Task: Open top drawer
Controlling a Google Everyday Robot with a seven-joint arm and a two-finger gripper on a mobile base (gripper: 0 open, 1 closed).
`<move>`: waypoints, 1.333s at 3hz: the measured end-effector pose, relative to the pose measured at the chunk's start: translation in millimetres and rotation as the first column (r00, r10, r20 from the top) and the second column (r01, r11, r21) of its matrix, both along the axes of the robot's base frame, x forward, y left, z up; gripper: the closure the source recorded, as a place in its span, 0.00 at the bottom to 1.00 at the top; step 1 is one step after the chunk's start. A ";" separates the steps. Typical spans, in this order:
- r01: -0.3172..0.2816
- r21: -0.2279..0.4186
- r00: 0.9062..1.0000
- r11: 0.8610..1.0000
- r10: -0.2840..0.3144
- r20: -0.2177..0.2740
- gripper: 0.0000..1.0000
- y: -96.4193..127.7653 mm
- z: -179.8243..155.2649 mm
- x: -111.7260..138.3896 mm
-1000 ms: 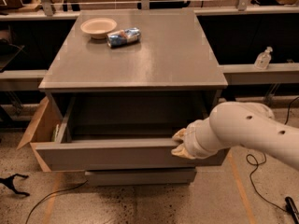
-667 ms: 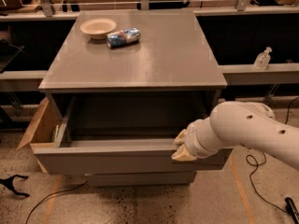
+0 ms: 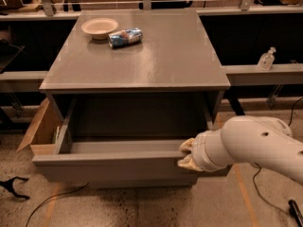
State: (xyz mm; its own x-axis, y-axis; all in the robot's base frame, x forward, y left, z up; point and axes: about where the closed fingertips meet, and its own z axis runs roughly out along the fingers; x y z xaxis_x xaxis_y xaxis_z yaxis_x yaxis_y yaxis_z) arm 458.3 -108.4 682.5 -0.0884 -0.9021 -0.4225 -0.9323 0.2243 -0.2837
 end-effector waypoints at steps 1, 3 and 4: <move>0.000 0.000 1.000 1.000 0.000 0.000 1.00 0.0 0.0 -0.1; 0.036 0.004 0.999 0.999 -0.036 0.015 1.00 -7.5 2.3 -22.0; 0.036 0.002 0.999 0.999 -0.036 0.018 0.84 -7.3 4.1 -22.2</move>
Offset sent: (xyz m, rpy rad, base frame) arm -0.1761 -0.0641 0.0177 0.0348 -0.1120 -0.2910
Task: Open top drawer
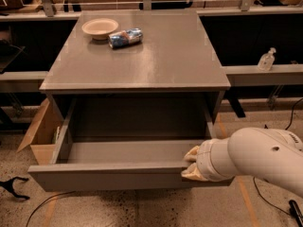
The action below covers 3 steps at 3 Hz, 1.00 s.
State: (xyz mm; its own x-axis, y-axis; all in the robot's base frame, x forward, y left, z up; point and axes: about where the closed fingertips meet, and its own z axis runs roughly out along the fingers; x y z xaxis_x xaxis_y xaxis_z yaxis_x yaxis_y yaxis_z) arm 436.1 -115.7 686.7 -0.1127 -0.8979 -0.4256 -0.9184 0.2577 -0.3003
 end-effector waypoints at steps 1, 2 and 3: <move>-0.001 -0.003 1.000 1.000 0.001 0.004 0.60 0.2 1.9 -0.2; -0.001 -0.005 1.000 1.000 0.001 0.007 0.36 0.3 3.7 -0.4; -0.003 -0.005 1.000 1.000 0.003 0.017 0.13 -2.6 7.9 0.6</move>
Offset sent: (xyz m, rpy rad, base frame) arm -0.0002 0.0002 0.0019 -0.0026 -0.0038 0.0007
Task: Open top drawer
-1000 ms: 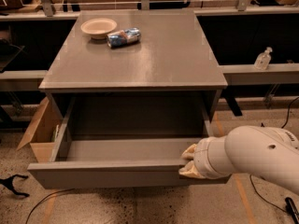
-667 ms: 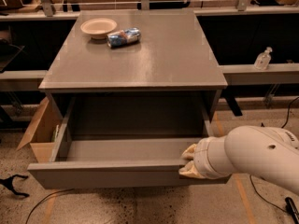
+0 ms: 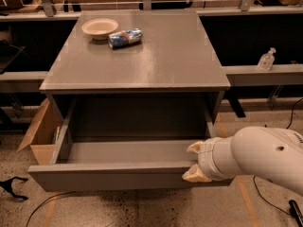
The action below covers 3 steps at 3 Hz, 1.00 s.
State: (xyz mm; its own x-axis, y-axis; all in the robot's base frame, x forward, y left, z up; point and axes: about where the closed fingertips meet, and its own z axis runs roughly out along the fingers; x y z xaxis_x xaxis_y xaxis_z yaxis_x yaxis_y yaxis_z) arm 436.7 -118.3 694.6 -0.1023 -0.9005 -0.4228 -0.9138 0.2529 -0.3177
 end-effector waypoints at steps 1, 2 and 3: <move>0.013 -0.002 0.999 1.000 -0.013 0.035 0.00 -14.3 17.2 3.9; 0.018 0.006 0.998 1.000 -0.018 0.053 0.00 -37.5 36.9 12.8; 0.024 0.007 0.999 1.000 -0.025 0.048 0.00 -74.2 55.0 27.3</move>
Offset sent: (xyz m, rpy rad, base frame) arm 0.0275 -0.0673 0.0629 0.0188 -0.0757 -0.0141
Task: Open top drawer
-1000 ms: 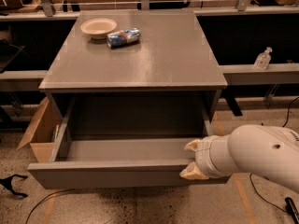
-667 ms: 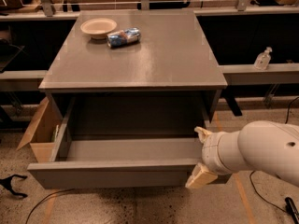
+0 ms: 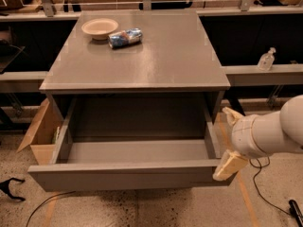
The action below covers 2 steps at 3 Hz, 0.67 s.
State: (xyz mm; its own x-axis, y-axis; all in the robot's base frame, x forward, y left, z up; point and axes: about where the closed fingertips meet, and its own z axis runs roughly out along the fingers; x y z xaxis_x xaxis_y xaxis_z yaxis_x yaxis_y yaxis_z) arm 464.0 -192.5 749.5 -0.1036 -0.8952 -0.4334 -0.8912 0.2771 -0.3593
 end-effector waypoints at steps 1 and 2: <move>0.041 -0.016 0.999 0.999 -0.041 -0.001 0.00 -47.7 22.4 12.0; 0.092 -0.034 0.996 0.995 -0.091 0.013 0.00 -95.3 47.6 18.2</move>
Offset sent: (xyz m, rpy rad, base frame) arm 0.0261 -0.1576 0.0772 -0.0538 -0.0256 -0.1594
